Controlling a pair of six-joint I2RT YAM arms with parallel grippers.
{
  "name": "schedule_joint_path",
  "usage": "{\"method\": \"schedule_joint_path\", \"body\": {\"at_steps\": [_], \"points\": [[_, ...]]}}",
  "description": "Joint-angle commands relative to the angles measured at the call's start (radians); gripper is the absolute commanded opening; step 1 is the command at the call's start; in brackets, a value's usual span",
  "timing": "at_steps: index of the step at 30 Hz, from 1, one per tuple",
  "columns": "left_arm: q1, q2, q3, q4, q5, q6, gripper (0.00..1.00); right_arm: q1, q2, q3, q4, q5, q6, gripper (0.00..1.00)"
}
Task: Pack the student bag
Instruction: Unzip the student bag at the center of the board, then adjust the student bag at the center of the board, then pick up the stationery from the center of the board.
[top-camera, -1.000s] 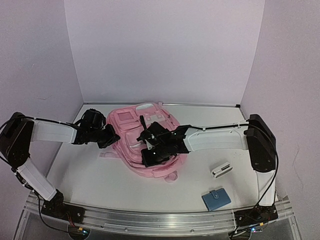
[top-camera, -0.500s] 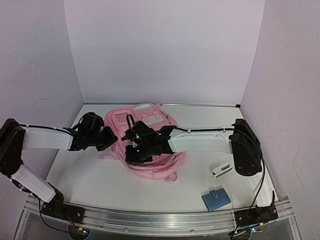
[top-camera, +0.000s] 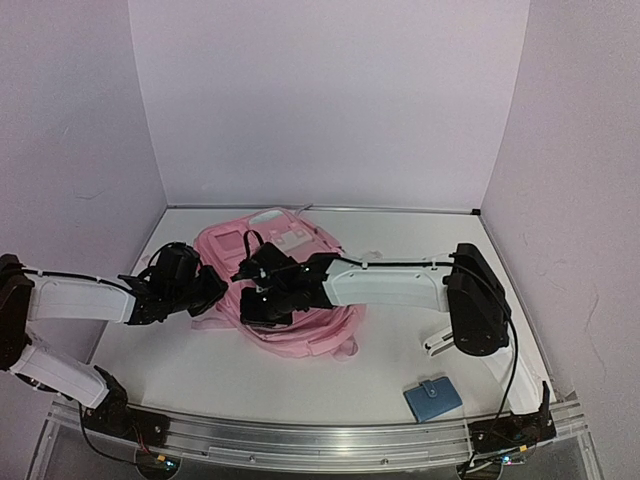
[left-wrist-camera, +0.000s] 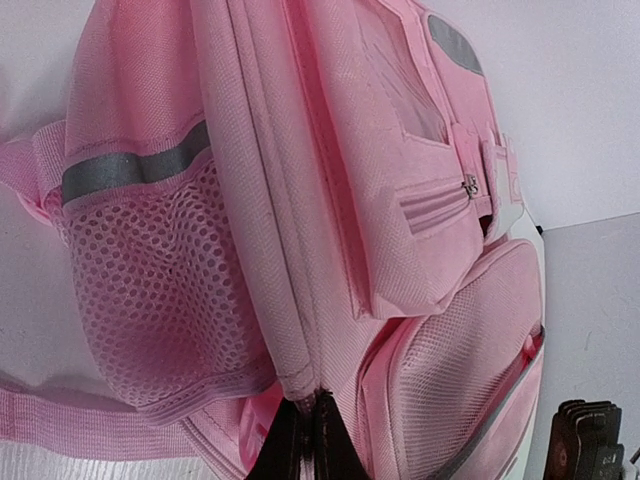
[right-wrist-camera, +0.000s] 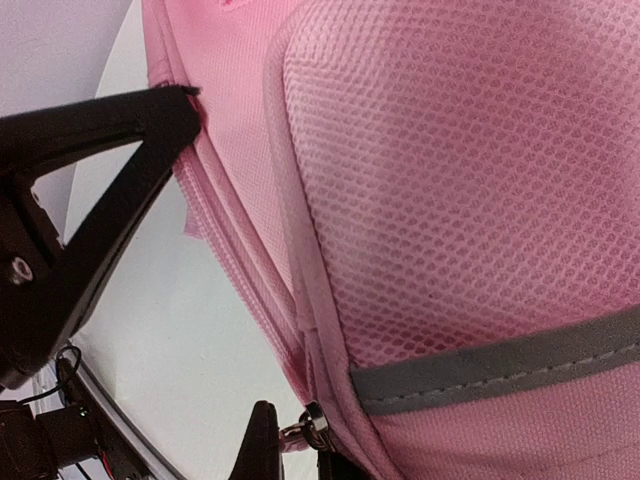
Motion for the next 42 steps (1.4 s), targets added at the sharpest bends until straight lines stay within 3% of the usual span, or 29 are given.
{"method": "schedule_joint_path", "body": {"at_steps": [1,4,15,20,27,31,42], "points": [[-0.05,-0.021,-0.032,0.01,0.148,-0.022,0.0,-0.097,0.042,0.086,0.215,0.017,0.022,0.02],[-0.05,-0.024,-0.03,0.001,0.155,-0.023,0.0,-0.113,0.014,0.08,0.223,-0.008,-0.003,0.08],[-0.049,-0.002,-0.016,-0.058,0.108,-0.017,0.0,-0.13,-0.36,-0.27,0.218,-0.071,-0.225,0.57],[-0.048,0.021,-0.023,-0.041,0.12,-0.004,0.0,-0.206,-0.596,-0.505,0.16,0.036,-0.211,0.72],[-0.049,0.068,-0.011,-0.02,0.148,0.005,0.0,-0.339,-0.809,-0.757,-0.067,0.303,-0.138,0.97],[-0.049,0.086,-0.003,-0.006,0.161,0.016,0.0,-0.445,-0.887,-0.894,-0.134,0.355,-0.058,0.98],[-0.049,0.051,-0.006,-0.056,0.147,0.058,0.0,-0.652,-1.033,-1.194,-0.163,0.322,0.184,0.96]]}}
